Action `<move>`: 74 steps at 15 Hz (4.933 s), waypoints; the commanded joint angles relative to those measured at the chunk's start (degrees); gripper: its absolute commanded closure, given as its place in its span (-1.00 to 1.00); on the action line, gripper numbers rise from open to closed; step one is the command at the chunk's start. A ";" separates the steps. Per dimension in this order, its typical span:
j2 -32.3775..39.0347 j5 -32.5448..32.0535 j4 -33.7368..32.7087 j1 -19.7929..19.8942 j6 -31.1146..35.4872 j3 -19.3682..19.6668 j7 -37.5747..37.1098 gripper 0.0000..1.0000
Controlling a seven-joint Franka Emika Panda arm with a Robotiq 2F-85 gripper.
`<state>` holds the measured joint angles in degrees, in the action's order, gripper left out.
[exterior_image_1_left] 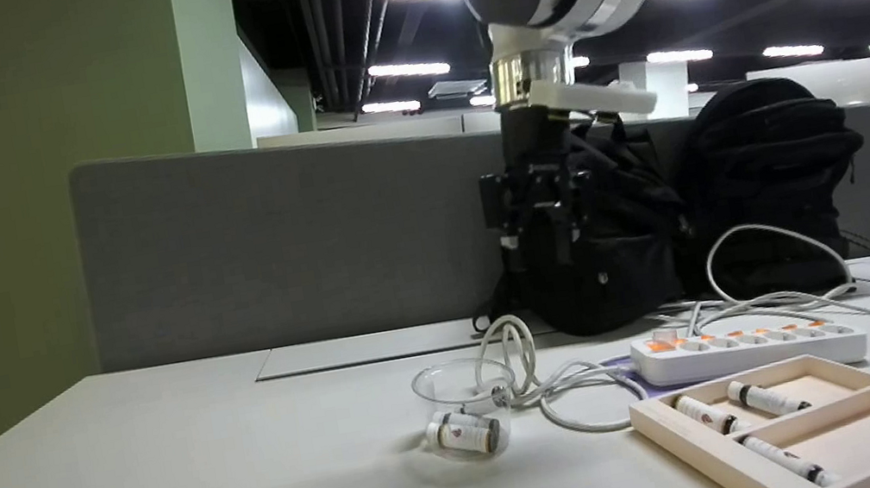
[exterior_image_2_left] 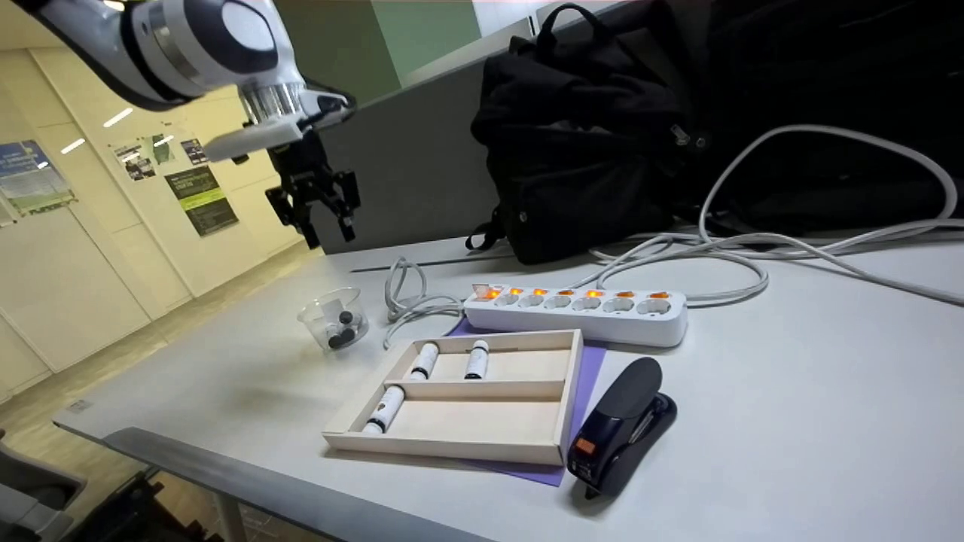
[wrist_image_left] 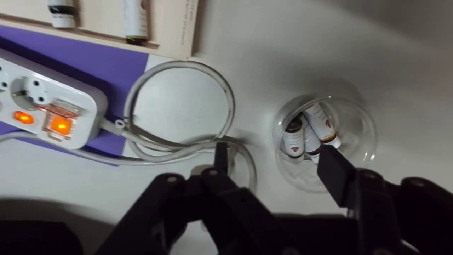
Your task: Take the bottle from the cup and put it in the top compartment of the box
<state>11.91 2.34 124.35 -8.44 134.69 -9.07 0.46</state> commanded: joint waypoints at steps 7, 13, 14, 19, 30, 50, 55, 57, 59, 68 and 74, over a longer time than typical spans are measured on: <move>19.26 -1.27 -17.05 -3.29 -6.80 -2.35 6.03 0.99; 23.91 -4.12 -20.51 -4.09 -8.31 -1.34 6.15 1.00; 24.56 -4.42 -20.96 -4.14 -8.41 -1.32 6.17 0.84; 27.31 -5.60 -22.51 -4.70 -8.60 -1.45 6.01 -0.07; 29.31 -5.51 -24.79 -6.06 -9.65 -1.51 5.02 0.20; 32.47 -14.00 -28.93 -13.23 -11.63 2.29 -2.86 -0.88; 32.99 -14.24 -28.15 -14.17 -11.17 2.33 -4.38 -0.39; 32.69 -14.05 -28.26 -14.17 -11.26 2.41 -5.13 -0.24; 32.45 -13.75 -28.56 -14.09 -11.86 2.50 -5.93 0.07; 32.25 -14.97 -29.35 -14.78 -13.58 4.44 -11.02 0.87; 29.55 -8.25 -34.19 -11.81 -19.01 1.66 -9.96 0.87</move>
<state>43.25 -9.58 94.55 -22.12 120.65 -5.61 -9.04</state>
